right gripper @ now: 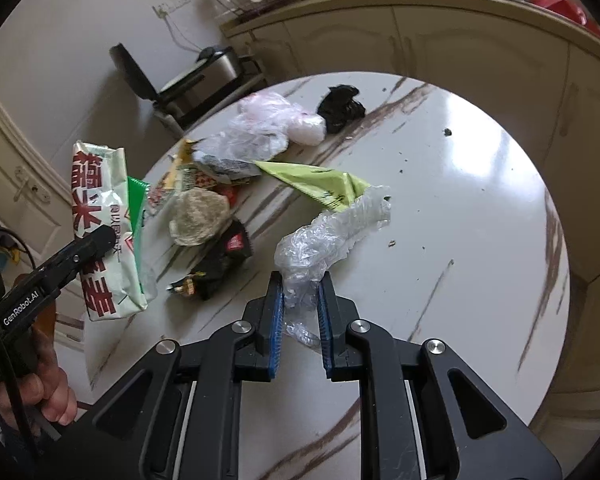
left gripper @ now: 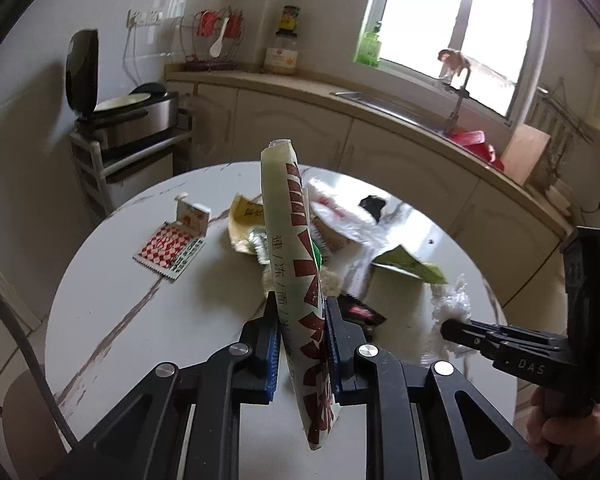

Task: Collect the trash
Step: 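Grasp the white-red snack bag with the left gripper while the right grasps clear plastic, then carry both items over the blue bin and open both grippers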

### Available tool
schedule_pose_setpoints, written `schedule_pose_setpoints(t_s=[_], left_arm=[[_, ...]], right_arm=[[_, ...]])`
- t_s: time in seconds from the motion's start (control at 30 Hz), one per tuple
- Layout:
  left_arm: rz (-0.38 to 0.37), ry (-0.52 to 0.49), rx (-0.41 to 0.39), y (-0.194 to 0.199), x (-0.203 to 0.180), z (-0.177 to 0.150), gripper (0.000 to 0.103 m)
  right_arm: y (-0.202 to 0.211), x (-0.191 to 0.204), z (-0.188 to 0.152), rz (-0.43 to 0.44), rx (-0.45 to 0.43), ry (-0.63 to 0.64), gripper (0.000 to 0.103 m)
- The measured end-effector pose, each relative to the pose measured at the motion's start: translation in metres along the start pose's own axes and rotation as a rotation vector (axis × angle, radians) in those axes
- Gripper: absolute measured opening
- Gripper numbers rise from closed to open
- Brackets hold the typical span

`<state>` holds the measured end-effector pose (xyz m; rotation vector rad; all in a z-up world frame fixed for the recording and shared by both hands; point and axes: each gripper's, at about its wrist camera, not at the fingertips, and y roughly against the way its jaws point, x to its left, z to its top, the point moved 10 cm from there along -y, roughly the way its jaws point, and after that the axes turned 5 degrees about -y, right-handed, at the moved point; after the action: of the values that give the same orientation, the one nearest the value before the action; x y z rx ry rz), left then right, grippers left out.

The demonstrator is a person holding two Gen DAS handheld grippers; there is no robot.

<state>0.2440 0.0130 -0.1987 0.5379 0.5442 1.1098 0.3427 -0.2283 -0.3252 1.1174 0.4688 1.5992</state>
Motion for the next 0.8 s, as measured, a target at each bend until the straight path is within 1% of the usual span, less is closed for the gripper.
schedule_pose_setpoints(t_s=[0.13,0.27,0.43,0.5,0.57,0.63,0.8], left_arm=[[-0.016,-0.033,-0.017,0.014,-0.017,0.000,0.016],[-0.043,-0.072,-0.018,0.021,-0.041,0.000,0.016],[-0.071,-0.118,-0.016,0.023,-0.076,0.005,0.016],[-0.090,-0.145,-0.014,0.021,-0.095,0.010,0.016],[-0.108,-0.169,-0.010,0.017,-0.115,0.014,0.016],[-0.141,-0.199,-0.002,0.009,-0.144,0.018,0.016],[-0.244,-0.270,0.047,-0.021,-0.219,0.024,0.016]], right_arm=[[0.012,0.004,-0.002,0.024,-0.024,0.004,0.015],[0.027,0.004,-0.002,0.035,-0.055,0.000,0.015],[0.050,-0.005,-0.002,0.033,-0.102,-0.016,0.015],[0.063,-0.013,0.000,0.030,-0.128,-0.027,0.015],[0.076,-0.025,0.002,0.018,-0.156,-0.042,0.015],[0.088,-0.039,0.003,0.000,-0.180,-0.058,0.015],[0.126,-0.105,0.004,-0.083,-0.244,-0.131,0.015]])
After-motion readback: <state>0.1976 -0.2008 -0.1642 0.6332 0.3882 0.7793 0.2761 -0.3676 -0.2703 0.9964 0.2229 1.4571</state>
